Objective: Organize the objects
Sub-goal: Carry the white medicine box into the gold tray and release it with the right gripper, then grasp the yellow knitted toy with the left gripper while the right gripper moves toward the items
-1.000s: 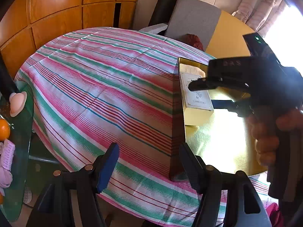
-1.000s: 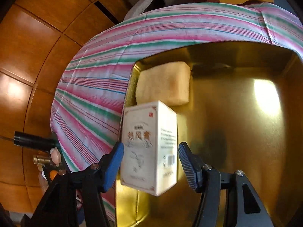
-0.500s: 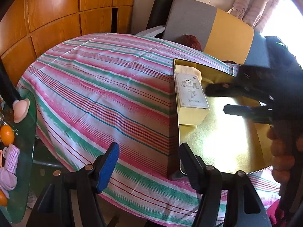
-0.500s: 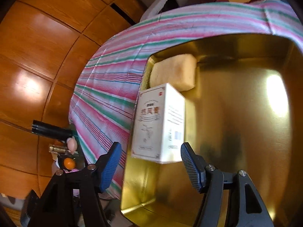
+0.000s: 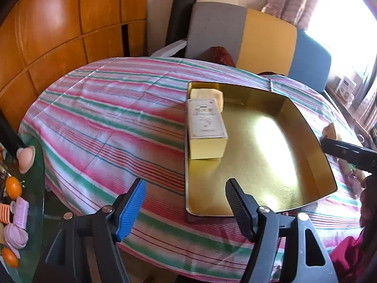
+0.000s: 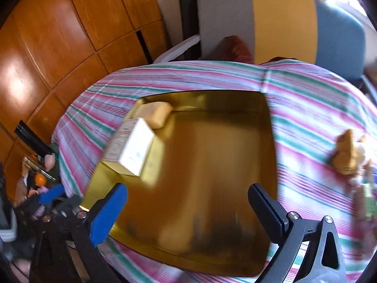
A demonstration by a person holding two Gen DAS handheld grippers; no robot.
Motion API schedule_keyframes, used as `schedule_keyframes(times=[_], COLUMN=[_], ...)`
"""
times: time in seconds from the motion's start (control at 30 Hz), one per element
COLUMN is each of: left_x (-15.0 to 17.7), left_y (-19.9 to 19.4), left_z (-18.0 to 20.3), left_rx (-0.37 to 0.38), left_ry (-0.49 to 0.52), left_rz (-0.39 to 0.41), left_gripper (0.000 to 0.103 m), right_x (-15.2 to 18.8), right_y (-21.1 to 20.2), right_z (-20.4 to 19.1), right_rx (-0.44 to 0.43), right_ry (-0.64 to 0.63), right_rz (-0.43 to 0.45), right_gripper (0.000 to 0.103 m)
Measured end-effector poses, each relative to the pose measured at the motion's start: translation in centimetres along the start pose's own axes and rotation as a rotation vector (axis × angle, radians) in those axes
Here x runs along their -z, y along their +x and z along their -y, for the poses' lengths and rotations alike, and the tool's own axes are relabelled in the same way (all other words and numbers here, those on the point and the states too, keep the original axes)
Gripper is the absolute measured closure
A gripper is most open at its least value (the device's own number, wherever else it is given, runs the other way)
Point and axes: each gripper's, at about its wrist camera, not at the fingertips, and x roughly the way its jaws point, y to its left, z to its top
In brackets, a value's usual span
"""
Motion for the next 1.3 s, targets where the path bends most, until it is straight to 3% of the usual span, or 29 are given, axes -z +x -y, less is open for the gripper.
schedule_keyframes(times=[0.37, 0.6, 0.67, 0.77, 0.93, 1.3], left_x=[-0.5, -0.7, -0.8, -0.8, -0.8, -1.8], left_y=[-0.9, -0.8, -0.6, -0.1, 0.9, 1.2], left_z=[5.3, 9.7, 11.2, 13.2, 17.4, 25.2], left_rx=[0.017, 0.073, 0.097, 0.123, 0.198, 0.307], left_ry=[0.123, 0.21, 0.237, 0.265, 0.33, 0.436], left_rz=[0.01, -0.015, -0.032, -0.055, -0.119, -0.142], left_gripper=[0.031, 0.031, 0.031, 0.031, 0.031, 0.031], right_x=[1.2, 4.5, 5.1, 5.3, 6.6, 8.0], right_y=[-7.1, -8.3, -8.7, -10.7, -11.5, -11.7], right_z=[14.9, 23.6, 25.9, 28.4, 31.8, 33.1], right_rx=[0.258, 0.467, 0.461, 0.39, 0.367, 0.348], right_ry=[0.104, 0.177, 0.29, 0.434, 0.615, 0.727], right_rz=[0.069, 0.081, 0.077, 0.186, 0.187, 0.182], right_gripper=[0.0, 0.0, 0.0, 0.0, 0.0, 0.0])
